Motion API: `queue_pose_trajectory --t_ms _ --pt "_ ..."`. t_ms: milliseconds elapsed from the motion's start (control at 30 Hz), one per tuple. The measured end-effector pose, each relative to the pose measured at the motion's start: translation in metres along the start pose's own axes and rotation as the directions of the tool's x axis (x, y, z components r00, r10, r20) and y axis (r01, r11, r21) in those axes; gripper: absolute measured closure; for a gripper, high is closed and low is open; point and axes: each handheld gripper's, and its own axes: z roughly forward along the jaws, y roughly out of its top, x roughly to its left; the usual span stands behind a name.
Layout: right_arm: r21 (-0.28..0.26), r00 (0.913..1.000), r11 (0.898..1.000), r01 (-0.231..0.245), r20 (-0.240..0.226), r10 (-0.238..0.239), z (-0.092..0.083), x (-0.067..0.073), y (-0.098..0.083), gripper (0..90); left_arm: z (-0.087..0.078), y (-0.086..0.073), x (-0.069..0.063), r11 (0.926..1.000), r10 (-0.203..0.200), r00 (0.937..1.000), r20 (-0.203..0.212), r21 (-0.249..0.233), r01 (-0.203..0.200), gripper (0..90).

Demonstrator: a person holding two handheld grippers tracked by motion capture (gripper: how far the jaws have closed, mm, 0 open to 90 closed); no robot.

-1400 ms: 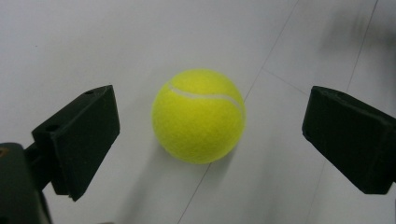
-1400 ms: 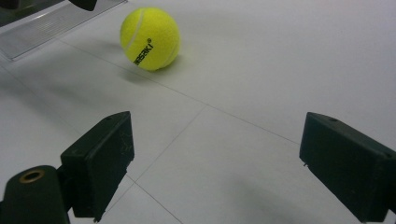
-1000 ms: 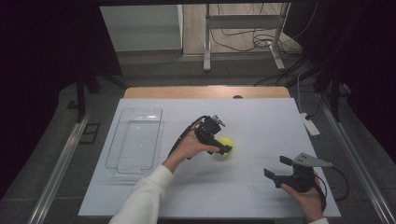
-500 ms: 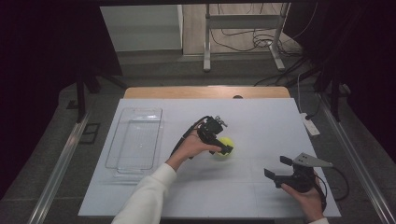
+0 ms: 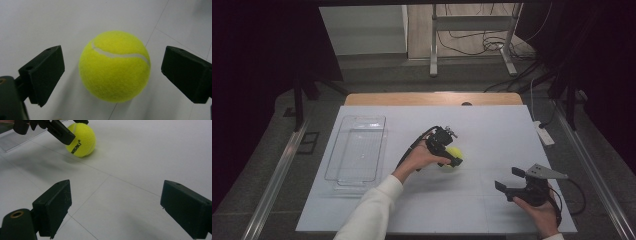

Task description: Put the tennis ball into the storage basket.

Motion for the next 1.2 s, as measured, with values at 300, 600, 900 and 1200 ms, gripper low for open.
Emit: queue_pose_trajectory --t_ms 300,600,900,1200 --pt "-0.002 1.0000 1.000 -0.001 0.000 0.001 -0.001 0.001 0.000 10.1 0.003 -0.003 -0.004 0.9996 0.016 0.9995 -0.026 0.025 -0.015 22.4" --pt "-0.003 1.0000 1.000 -0.002 0.001 0.002 -0.001 0.000 0.000 10.1 0.001 -0.002 -0.008 0.9995 0.028 0.9989 -0.038 0.017 -0.027 26.9" --pt "-0.003 1.0000 1.000 -0.002 0.003 0.002 -0.001 0.000 0.000 10.1 -0.008 -0.003 -0.013 0.9989 0.048 0.9983 -0.032 0.002 -0.048 27.0" --pt "-0.002 1.0000 1.000 -0.002 0.006 0.002 0.000 0.000 0.000 10.2 -0.016 -0.006 -0.020 0.9983 0.051 0.9982 -0.032 -0.025 -0.052 26.9"
